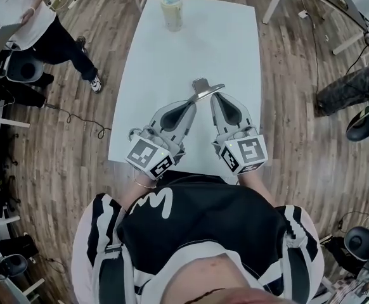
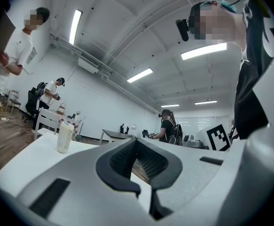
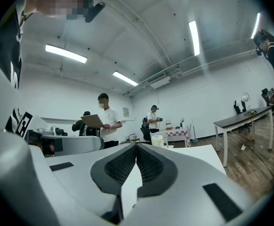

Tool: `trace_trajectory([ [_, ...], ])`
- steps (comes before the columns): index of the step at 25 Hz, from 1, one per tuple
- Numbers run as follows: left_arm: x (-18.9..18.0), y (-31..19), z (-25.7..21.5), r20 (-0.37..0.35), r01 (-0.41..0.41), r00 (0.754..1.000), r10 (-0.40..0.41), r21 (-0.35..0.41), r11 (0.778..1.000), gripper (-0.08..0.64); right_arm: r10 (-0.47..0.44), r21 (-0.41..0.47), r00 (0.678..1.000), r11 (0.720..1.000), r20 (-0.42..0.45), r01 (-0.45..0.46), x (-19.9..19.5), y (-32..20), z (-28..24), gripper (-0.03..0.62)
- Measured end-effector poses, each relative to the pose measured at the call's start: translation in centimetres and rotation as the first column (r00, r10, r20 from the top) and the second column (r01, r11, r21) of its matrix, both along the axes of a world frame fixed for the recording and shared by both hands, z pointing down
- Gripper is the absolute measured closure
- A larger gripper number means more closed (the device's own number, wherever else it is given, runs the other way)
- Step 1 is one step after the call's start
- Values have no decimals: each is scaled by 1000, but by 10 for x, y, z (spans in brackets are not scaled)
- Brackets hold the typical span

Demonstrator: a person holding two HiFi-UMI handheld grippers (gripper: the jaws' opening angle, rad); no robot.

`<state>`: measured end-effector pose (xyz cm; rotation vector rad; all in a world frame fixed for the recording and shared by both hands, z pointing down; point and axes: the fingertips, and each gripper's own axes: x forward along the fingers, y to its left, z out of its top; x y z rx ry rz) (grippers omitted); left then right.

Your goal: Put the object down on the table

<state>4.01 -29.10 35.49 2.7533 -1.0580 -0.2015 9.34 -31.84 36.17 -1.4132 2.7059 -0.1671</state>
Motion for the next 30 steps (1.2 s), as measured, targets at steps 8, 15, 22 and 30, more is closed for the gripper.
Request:
trace_trajectory([
  [8,-5,12,4,15,-20,1000,20,4,1000,555,7,26,998,1000,-57,-6,-7,18,4,572],
  [15,-34,48,-9,-2,-4,1000,4,19,1000,557,2,28,998,1000,-60,0,-33,53,-6,572],
  [22,-74,114,-17,-4,14,1000,-14,37,999,557,-22,28,998,999,-64,24,-79,121,-9,572],
  [30,-100,209,-2,-19,-4,1000,4,13,1000,557,14,31,999,999,-51,-13,-104,222,-7,572],
])
